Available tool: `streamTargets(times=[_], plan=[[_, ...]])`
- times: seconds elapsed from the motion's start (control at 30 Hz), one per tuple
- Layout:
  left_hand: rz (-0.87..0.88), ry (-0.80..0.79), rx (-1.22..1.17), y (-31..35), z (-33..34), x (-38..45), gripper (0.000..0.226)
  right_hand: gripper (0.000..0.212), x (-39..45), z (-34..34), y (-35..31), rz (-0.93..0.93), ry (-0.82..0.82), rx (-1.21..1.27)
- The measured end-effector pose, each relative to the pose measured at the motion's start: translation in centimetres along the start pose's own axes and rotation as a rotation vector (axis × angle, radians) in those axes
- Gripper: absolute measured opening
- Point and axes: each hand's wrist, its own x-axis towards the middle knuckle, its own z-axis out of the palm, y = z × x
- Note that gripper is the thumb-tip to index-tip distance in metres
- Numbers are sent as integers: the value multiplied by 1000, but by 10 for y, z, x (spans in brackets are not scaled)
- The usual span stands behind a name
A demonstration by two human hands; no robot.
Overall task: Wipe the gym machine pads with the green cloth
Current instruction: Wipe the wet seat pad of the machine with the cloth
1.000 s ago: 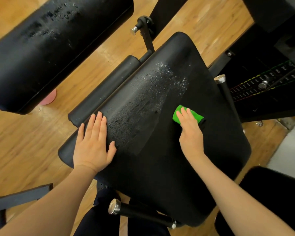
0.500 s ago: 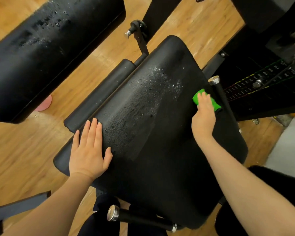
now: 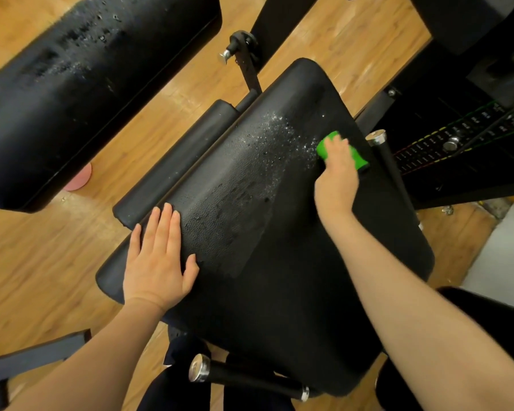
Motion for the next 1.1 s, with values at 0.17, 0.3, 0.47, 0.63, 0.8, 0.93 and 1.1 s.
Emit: streamTargets(times=[0.17, 0.3, 0.47, 0.63, 0.8, 0.93, 1.1], plan=[[-1, -5, -4, 2, 0, 1, 75, 53, -79, -1, -2, -279, -96, 64], [-6, -11, -8, 1, 0, 1, 75, 48, -47, -22, 4, -248, -96, 156], [-2, -14, -9, 2, 1, 1, 75, 45, 47, -39, 2, 9, 18, 62], [-1, -7, 3, 1, 1, -1, 75, 51, 50, -7, -17, 85, -42, 1], [-2, -4, 3, 0, 1, 0, 75, 55, -51, 16, -33, -181, -37, 54], [2, -6, -1, 0, 0, 1, 75, 48, -127, 11, -33, -349, -123, 99], [2, -4, -11, 0, 1, 0, 75, 42, -113, -12, -15, -412, -161, 260]])
